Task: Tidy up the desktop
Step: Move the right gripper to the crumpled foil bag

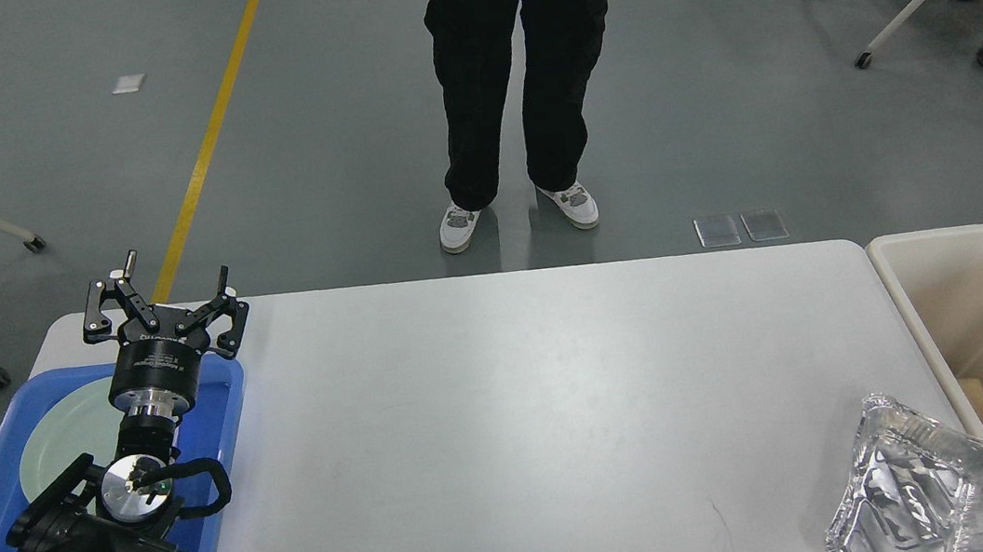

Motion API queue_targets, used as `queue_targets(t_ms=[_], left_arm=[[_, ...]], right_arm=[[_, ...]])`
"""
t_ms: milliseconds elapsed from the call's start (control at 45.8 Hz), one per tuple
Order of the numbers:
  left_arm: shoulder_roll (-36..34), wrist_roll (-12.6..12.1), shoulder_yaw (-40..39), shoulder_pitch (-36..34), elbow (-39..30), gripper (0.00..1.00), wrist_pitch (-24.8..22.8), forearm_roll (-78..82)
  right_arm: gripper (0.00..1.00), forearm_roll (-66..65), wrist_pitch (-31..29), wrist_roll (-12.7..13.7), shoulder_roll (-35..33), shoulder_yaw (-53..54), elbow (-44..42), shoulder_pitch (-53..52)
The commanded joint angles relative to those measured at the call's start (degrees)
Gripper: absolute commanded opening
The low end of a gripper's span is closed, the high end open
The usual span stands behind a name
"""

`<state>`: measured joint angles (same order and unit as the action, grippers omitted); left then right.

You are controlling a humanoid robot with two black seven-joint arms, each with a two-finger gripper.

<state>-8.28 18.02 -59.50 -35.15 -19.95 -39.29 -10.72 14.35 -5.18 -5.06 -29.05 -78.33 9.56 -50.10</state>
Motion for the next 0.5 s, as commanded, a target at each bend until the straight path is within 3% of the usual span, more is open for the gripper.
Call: queue_targets(t_ms=[0,22,44,371,481], left_arm=[[-0.1,0.0,0.0,0.0,0.0,0.97,0.0,0.0],[-0.1,0.0,0.0,0.0,0.0,0.97,0.0,0.0],[-0.1,0.0,0.0,0.0,0.0,0.97,0.0,0.0],[-0.1,0.0,0.0,0.0,0.0,0.97,0.0,0.0],[-0.1,0.0,0.0,0.0,0.0,0.97,0.0,0.0]], right_arm=[[1.00,1.6,-0.4,2.6,1.5,0.5,-5.5,4.9],[0.93,1.6,-0.1,2.6,1.5,0.6,-5.6,5.2],[1.00,1.6,-0.2,2.7,1.6,0.6,-5.6,5.3],[1.00,1.9,-0.3,2.6,2.8,0.9,-5.3,4.0],[1.00,1.7,-1.3,2.1,5.2,2.8,-2.9,-4.9]])
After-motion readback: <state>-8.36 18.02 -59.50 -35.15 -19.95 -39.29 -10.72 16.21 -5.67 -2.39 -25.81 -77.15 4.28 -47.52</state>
